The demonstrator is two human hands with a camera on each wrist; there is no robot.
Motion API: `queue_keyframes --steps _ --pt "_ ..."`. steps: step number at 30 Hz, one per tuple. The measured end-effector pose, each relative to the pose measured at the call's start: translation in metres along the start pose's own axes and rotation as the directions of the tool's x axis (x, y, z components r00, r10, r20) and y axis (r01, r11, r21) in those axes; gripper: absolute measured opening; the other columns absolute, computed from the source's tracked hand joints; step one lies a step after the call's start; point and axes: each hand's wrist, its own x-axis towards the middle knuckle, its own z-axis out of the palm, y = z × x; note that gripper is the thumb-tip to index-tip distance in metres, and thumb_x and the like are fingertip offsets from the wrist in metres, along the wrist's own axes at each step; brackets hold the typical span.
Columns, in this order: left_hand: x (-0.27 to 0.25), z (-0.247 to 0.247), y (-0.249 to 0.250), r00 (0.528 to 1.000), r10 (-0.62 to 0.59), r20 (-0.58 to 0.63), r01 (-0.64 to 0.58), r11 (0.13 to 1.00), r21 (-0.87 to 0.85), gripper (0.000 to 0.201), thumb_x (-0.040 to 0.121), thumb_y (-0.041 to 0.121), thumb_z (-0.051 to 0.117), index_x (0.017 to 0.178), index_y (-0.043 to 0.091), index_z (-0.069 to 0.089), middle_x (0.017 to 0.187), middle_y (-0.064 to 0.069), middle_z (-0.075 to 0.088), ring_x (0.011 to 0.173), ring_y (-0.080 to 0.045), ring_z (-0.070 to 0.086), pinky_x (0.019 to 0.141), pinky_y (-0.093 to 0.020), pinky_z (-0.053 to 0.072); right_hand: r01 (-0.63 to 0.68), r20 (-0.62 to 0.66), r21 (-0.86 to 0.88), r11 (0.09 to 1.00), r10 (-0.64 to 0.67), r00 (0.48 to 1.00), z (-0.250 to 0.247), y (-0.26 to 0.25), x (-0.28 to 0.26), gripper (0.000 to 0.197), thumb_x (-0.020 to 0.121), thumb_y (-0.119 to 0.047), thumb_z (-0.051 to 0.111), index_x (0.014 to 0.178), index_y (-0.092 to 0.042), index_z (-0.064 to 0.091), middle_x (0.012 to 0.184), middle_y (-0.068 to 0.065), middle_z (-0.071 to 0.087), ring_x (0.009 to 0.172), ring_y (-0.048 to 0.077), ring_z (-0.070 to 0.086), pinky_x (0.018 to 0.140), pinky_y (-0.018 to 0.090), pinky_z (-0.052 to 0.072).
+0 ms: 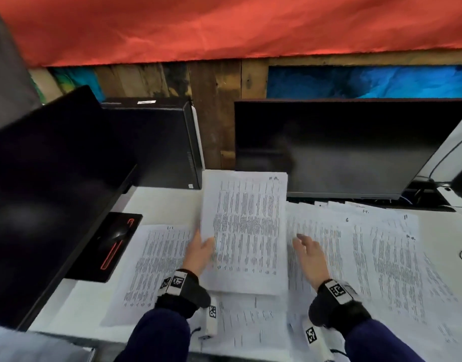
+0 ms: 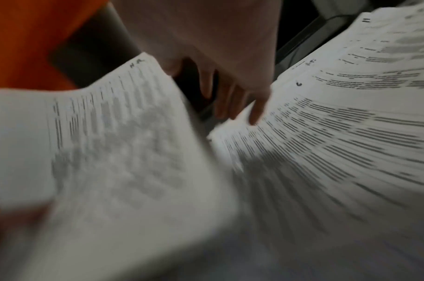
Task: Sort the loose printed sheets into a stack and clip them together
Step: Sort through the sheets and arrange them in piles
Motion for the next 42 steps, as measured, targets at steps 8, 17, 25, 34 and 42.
queue_keyframes --steps 8,17,25,34,42 --pt "0.011 -0.149 -0.065 0.953 -0.281 -0.113 0.302 0.897 0.322 0.038 0.09 0.001 0.057 0.127 0.002 0.051 0.131 -0.016 0.054 0.122 -0.031 0.051 0.102 -0.037 0.039 0.026 0.114 -0.539 0.842 0.043 0.993 0.031 0.033 -0.032 0.046 0.096 -0.045 0.037 0.139 -0.031 0.041 0.154 0.004 0.027 0.141 0.026 0.025 0.116 0.046 0.017" --pt "0.033 -0.155 -0.089 0.798 -0.365 -0.479 0.591 0.628 0.506 0.051 0.087 0.01 0.056 0.134 0.002 0.036 0.136 -0.024 0.045 0.123 -0.041 0.046 0.103 -0.048 0.039 0.012 0.11 -0.507 0.862 0.051 0.993 0.03 0.031 -0.034 0.043 0.094 -0.042 0.039 0.136 -0.032 0.045 0.15 0.001 0.032 0.138 0.023 0.029 0.115 0.046 0.019" --pt "0.034 0.004 -0.043 0.979 0.069 -0.193 0.062 0.797 0.601 0.031 0.094 0.024 0.051 0.123 0.013 0.048 0.124 -0.012 0.046 0.108 -0.027 0.054 0.094 -0.042 0.048 -0.399 -0.198 -0.308 0.864 0.352 0.915 -0.036 0.06 -0.005 0.052 0.091 -0.024 0.049 0.141 -0.014 0.036 0.149 0.018 0.03 0.135 0.037 0.028 0.11 0.053 0.024" --pt "0.036 0.12 -0.035 0.934 -0.311 0.175 0.271 0.938 0.217 0.016 0.086 0.027 0.052 0.075 0.017 0.049 0.087 -0.004 0.053 0.093 -0.024 0.058 0.087 -0.035 0.049 -0.553 -0.166 0.07 0.83 0.556 0.814 -0.058 0.089 0.02 0.062 0.075 -0.033 0.061 0.126 -0.002 0.047 0.116 0.015 0.057 0.1 0.03 0.06 0.095 0.041 0.044" --pt "0.035 0.112 -0.045 0.939 -0.238 0.247 0.19 0.96 0.204 0.035 0.081 0.014 0.056 0.115 0.01 0.062 0.112 -0.01 0.067 0.104 -0.029 0.063 0.094 -0.041 0.051 -0.388 -0.08 0.115 0.914 0.398 0.914 -0.035 0.088 0.024 0.028 0.085 -0.015 0.062 0.112 -0.009 0.063 0.109 0.015 0.061 0.097 0.031 0.058 0.085 0.036 0.048"
